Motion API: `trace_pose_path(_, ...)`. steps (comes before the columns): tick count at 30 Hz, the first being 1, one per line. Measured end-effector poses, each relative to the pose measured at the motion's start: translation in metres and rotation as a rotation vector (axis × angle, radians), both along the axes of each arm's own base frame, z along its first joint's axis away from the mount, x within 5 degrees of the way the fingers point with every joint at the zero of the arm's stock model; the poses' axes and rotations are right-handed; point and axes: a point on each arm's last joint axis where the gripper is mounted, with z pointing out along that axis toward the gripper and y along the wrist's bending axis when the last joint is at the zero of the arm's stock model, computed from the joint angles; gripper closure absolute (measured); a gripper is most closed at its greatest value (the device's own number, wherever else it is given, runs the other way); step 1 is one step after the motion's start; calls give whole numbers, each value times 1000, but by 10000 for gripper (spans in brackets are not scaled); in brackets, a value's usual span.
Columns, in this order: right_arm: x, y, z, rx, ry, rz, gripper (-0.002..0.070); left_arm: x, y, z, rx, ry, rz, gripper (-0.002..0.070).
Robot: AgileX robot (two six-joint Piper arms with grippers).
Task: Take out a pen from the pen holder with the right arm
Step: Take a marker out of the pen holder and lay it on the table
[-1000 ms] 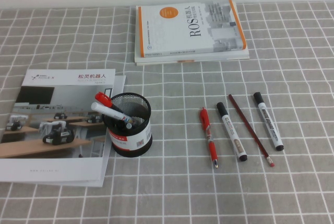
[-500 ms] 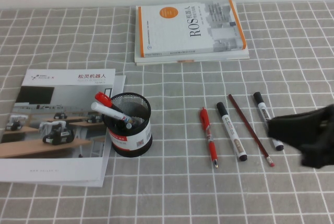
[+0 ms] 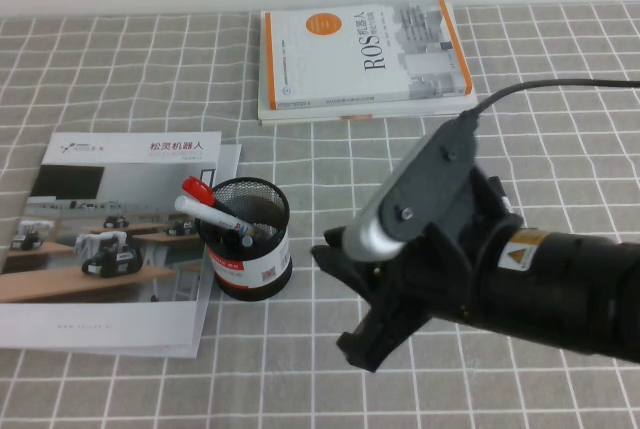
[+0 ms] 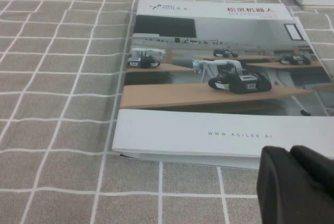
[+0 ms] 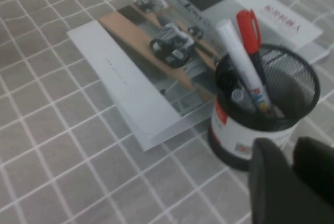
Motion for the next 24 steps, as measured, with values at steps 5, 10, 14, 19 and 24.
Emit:
trace_pose_path(5, 2, 10, -6, -29, -86, 6, 378, 0, 0, 0, 0, 0, 0, 678)
trace_pose_path(10, 2, 18, -11, -61, -162, 29, 244, 0, 0, 0, 0, 0, 0, 678)
trace_pose_path(14, 1, 25, -12, -80, -238, 51, 237, 0, 0, 0, 0, 0, 0, 678)
trace_pose_path(19, 4, 33, -19, -100, -326, 79, 236, 0, 0, 0, 0, 0, 0, 678)
trace_pose_path(24, 10, 45, -26, -13, -344, 65, 237, 0, 0, 0, 0, 0, 0, 678)
